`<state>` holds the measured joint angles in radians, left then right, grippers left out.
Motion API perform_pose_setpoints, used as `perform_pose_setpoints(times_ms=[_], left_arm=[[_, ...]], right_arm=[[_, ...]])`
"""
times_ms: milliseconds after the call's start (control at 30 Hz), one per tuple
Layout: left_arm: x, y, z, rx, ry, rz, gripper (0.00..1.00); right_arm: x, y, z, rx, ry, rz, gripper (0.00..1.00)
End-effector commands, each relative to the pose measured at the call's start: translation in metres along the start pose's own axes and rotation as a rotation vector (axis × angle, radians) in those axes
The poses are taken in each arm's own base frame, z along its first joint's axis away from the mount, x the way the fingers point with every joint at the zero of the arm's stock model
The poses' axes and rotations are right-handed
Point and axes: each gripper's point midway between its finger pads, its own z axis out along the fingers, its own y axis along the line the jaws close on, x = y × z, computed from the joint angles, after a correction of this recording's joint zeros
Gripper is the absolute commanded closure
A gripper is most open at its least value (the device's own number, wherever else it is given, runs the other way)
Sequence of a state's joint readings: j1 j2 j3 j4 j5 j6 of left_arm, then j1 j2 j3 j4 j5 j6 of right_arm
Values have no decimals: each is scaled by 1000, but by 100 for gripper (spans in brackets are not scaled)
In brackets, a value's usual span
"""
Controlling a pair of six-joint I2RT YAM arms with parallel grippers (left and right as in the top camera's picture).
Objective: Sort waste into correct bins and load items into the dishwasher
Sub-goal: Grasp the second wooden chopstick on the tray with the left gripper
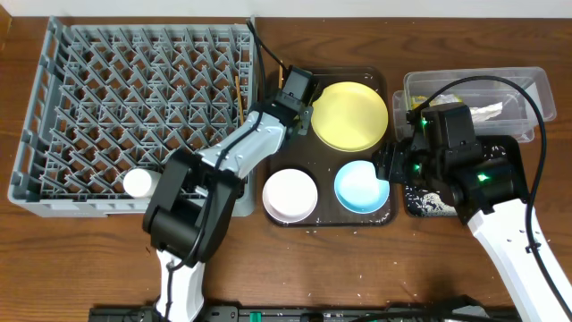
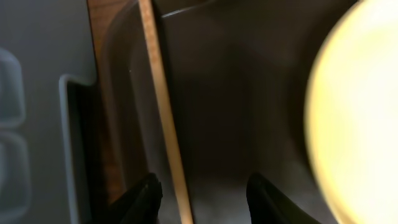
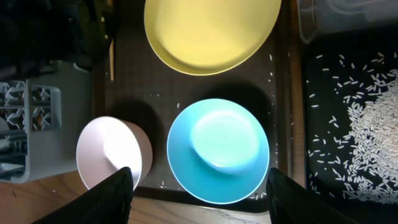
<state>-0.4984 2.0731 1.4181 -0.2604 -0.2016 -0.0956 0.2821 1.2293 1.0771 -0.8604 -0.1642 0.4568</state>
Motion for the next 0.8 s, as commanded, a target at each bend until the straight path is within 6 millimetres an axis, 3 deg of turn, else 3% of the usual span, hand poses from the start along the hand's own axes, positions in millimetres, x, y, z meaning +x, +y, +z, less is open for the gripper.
perform_pose_setpoints(times_ms=[0, 167, 333, 467, 667, 767], left_arm=[[2, 17, 16, -44, 7, -6, 53], [17, 21, 35, -42, 47, -18, 53], [24, 8, 40, 32, 73, -20, 55], [27, 2, 39, 67, 87, -25, 74], [30, 2, 40, 63, 98, -48, 81], [30, 2, 39, 64, 99, -48, 92]], right_arm=[[1, 2, 0, -2, 0, 4, 34], [0, 2, 0, -2, 0, 4, 34], [0, 2, 0, -3, -1, 4, 34], [0, 2, 0, -3, -1, 4, 34], [0, 2, 0, -3, -1, 4, 35], [0, 2, 0, -3, 0, 4, 35]])
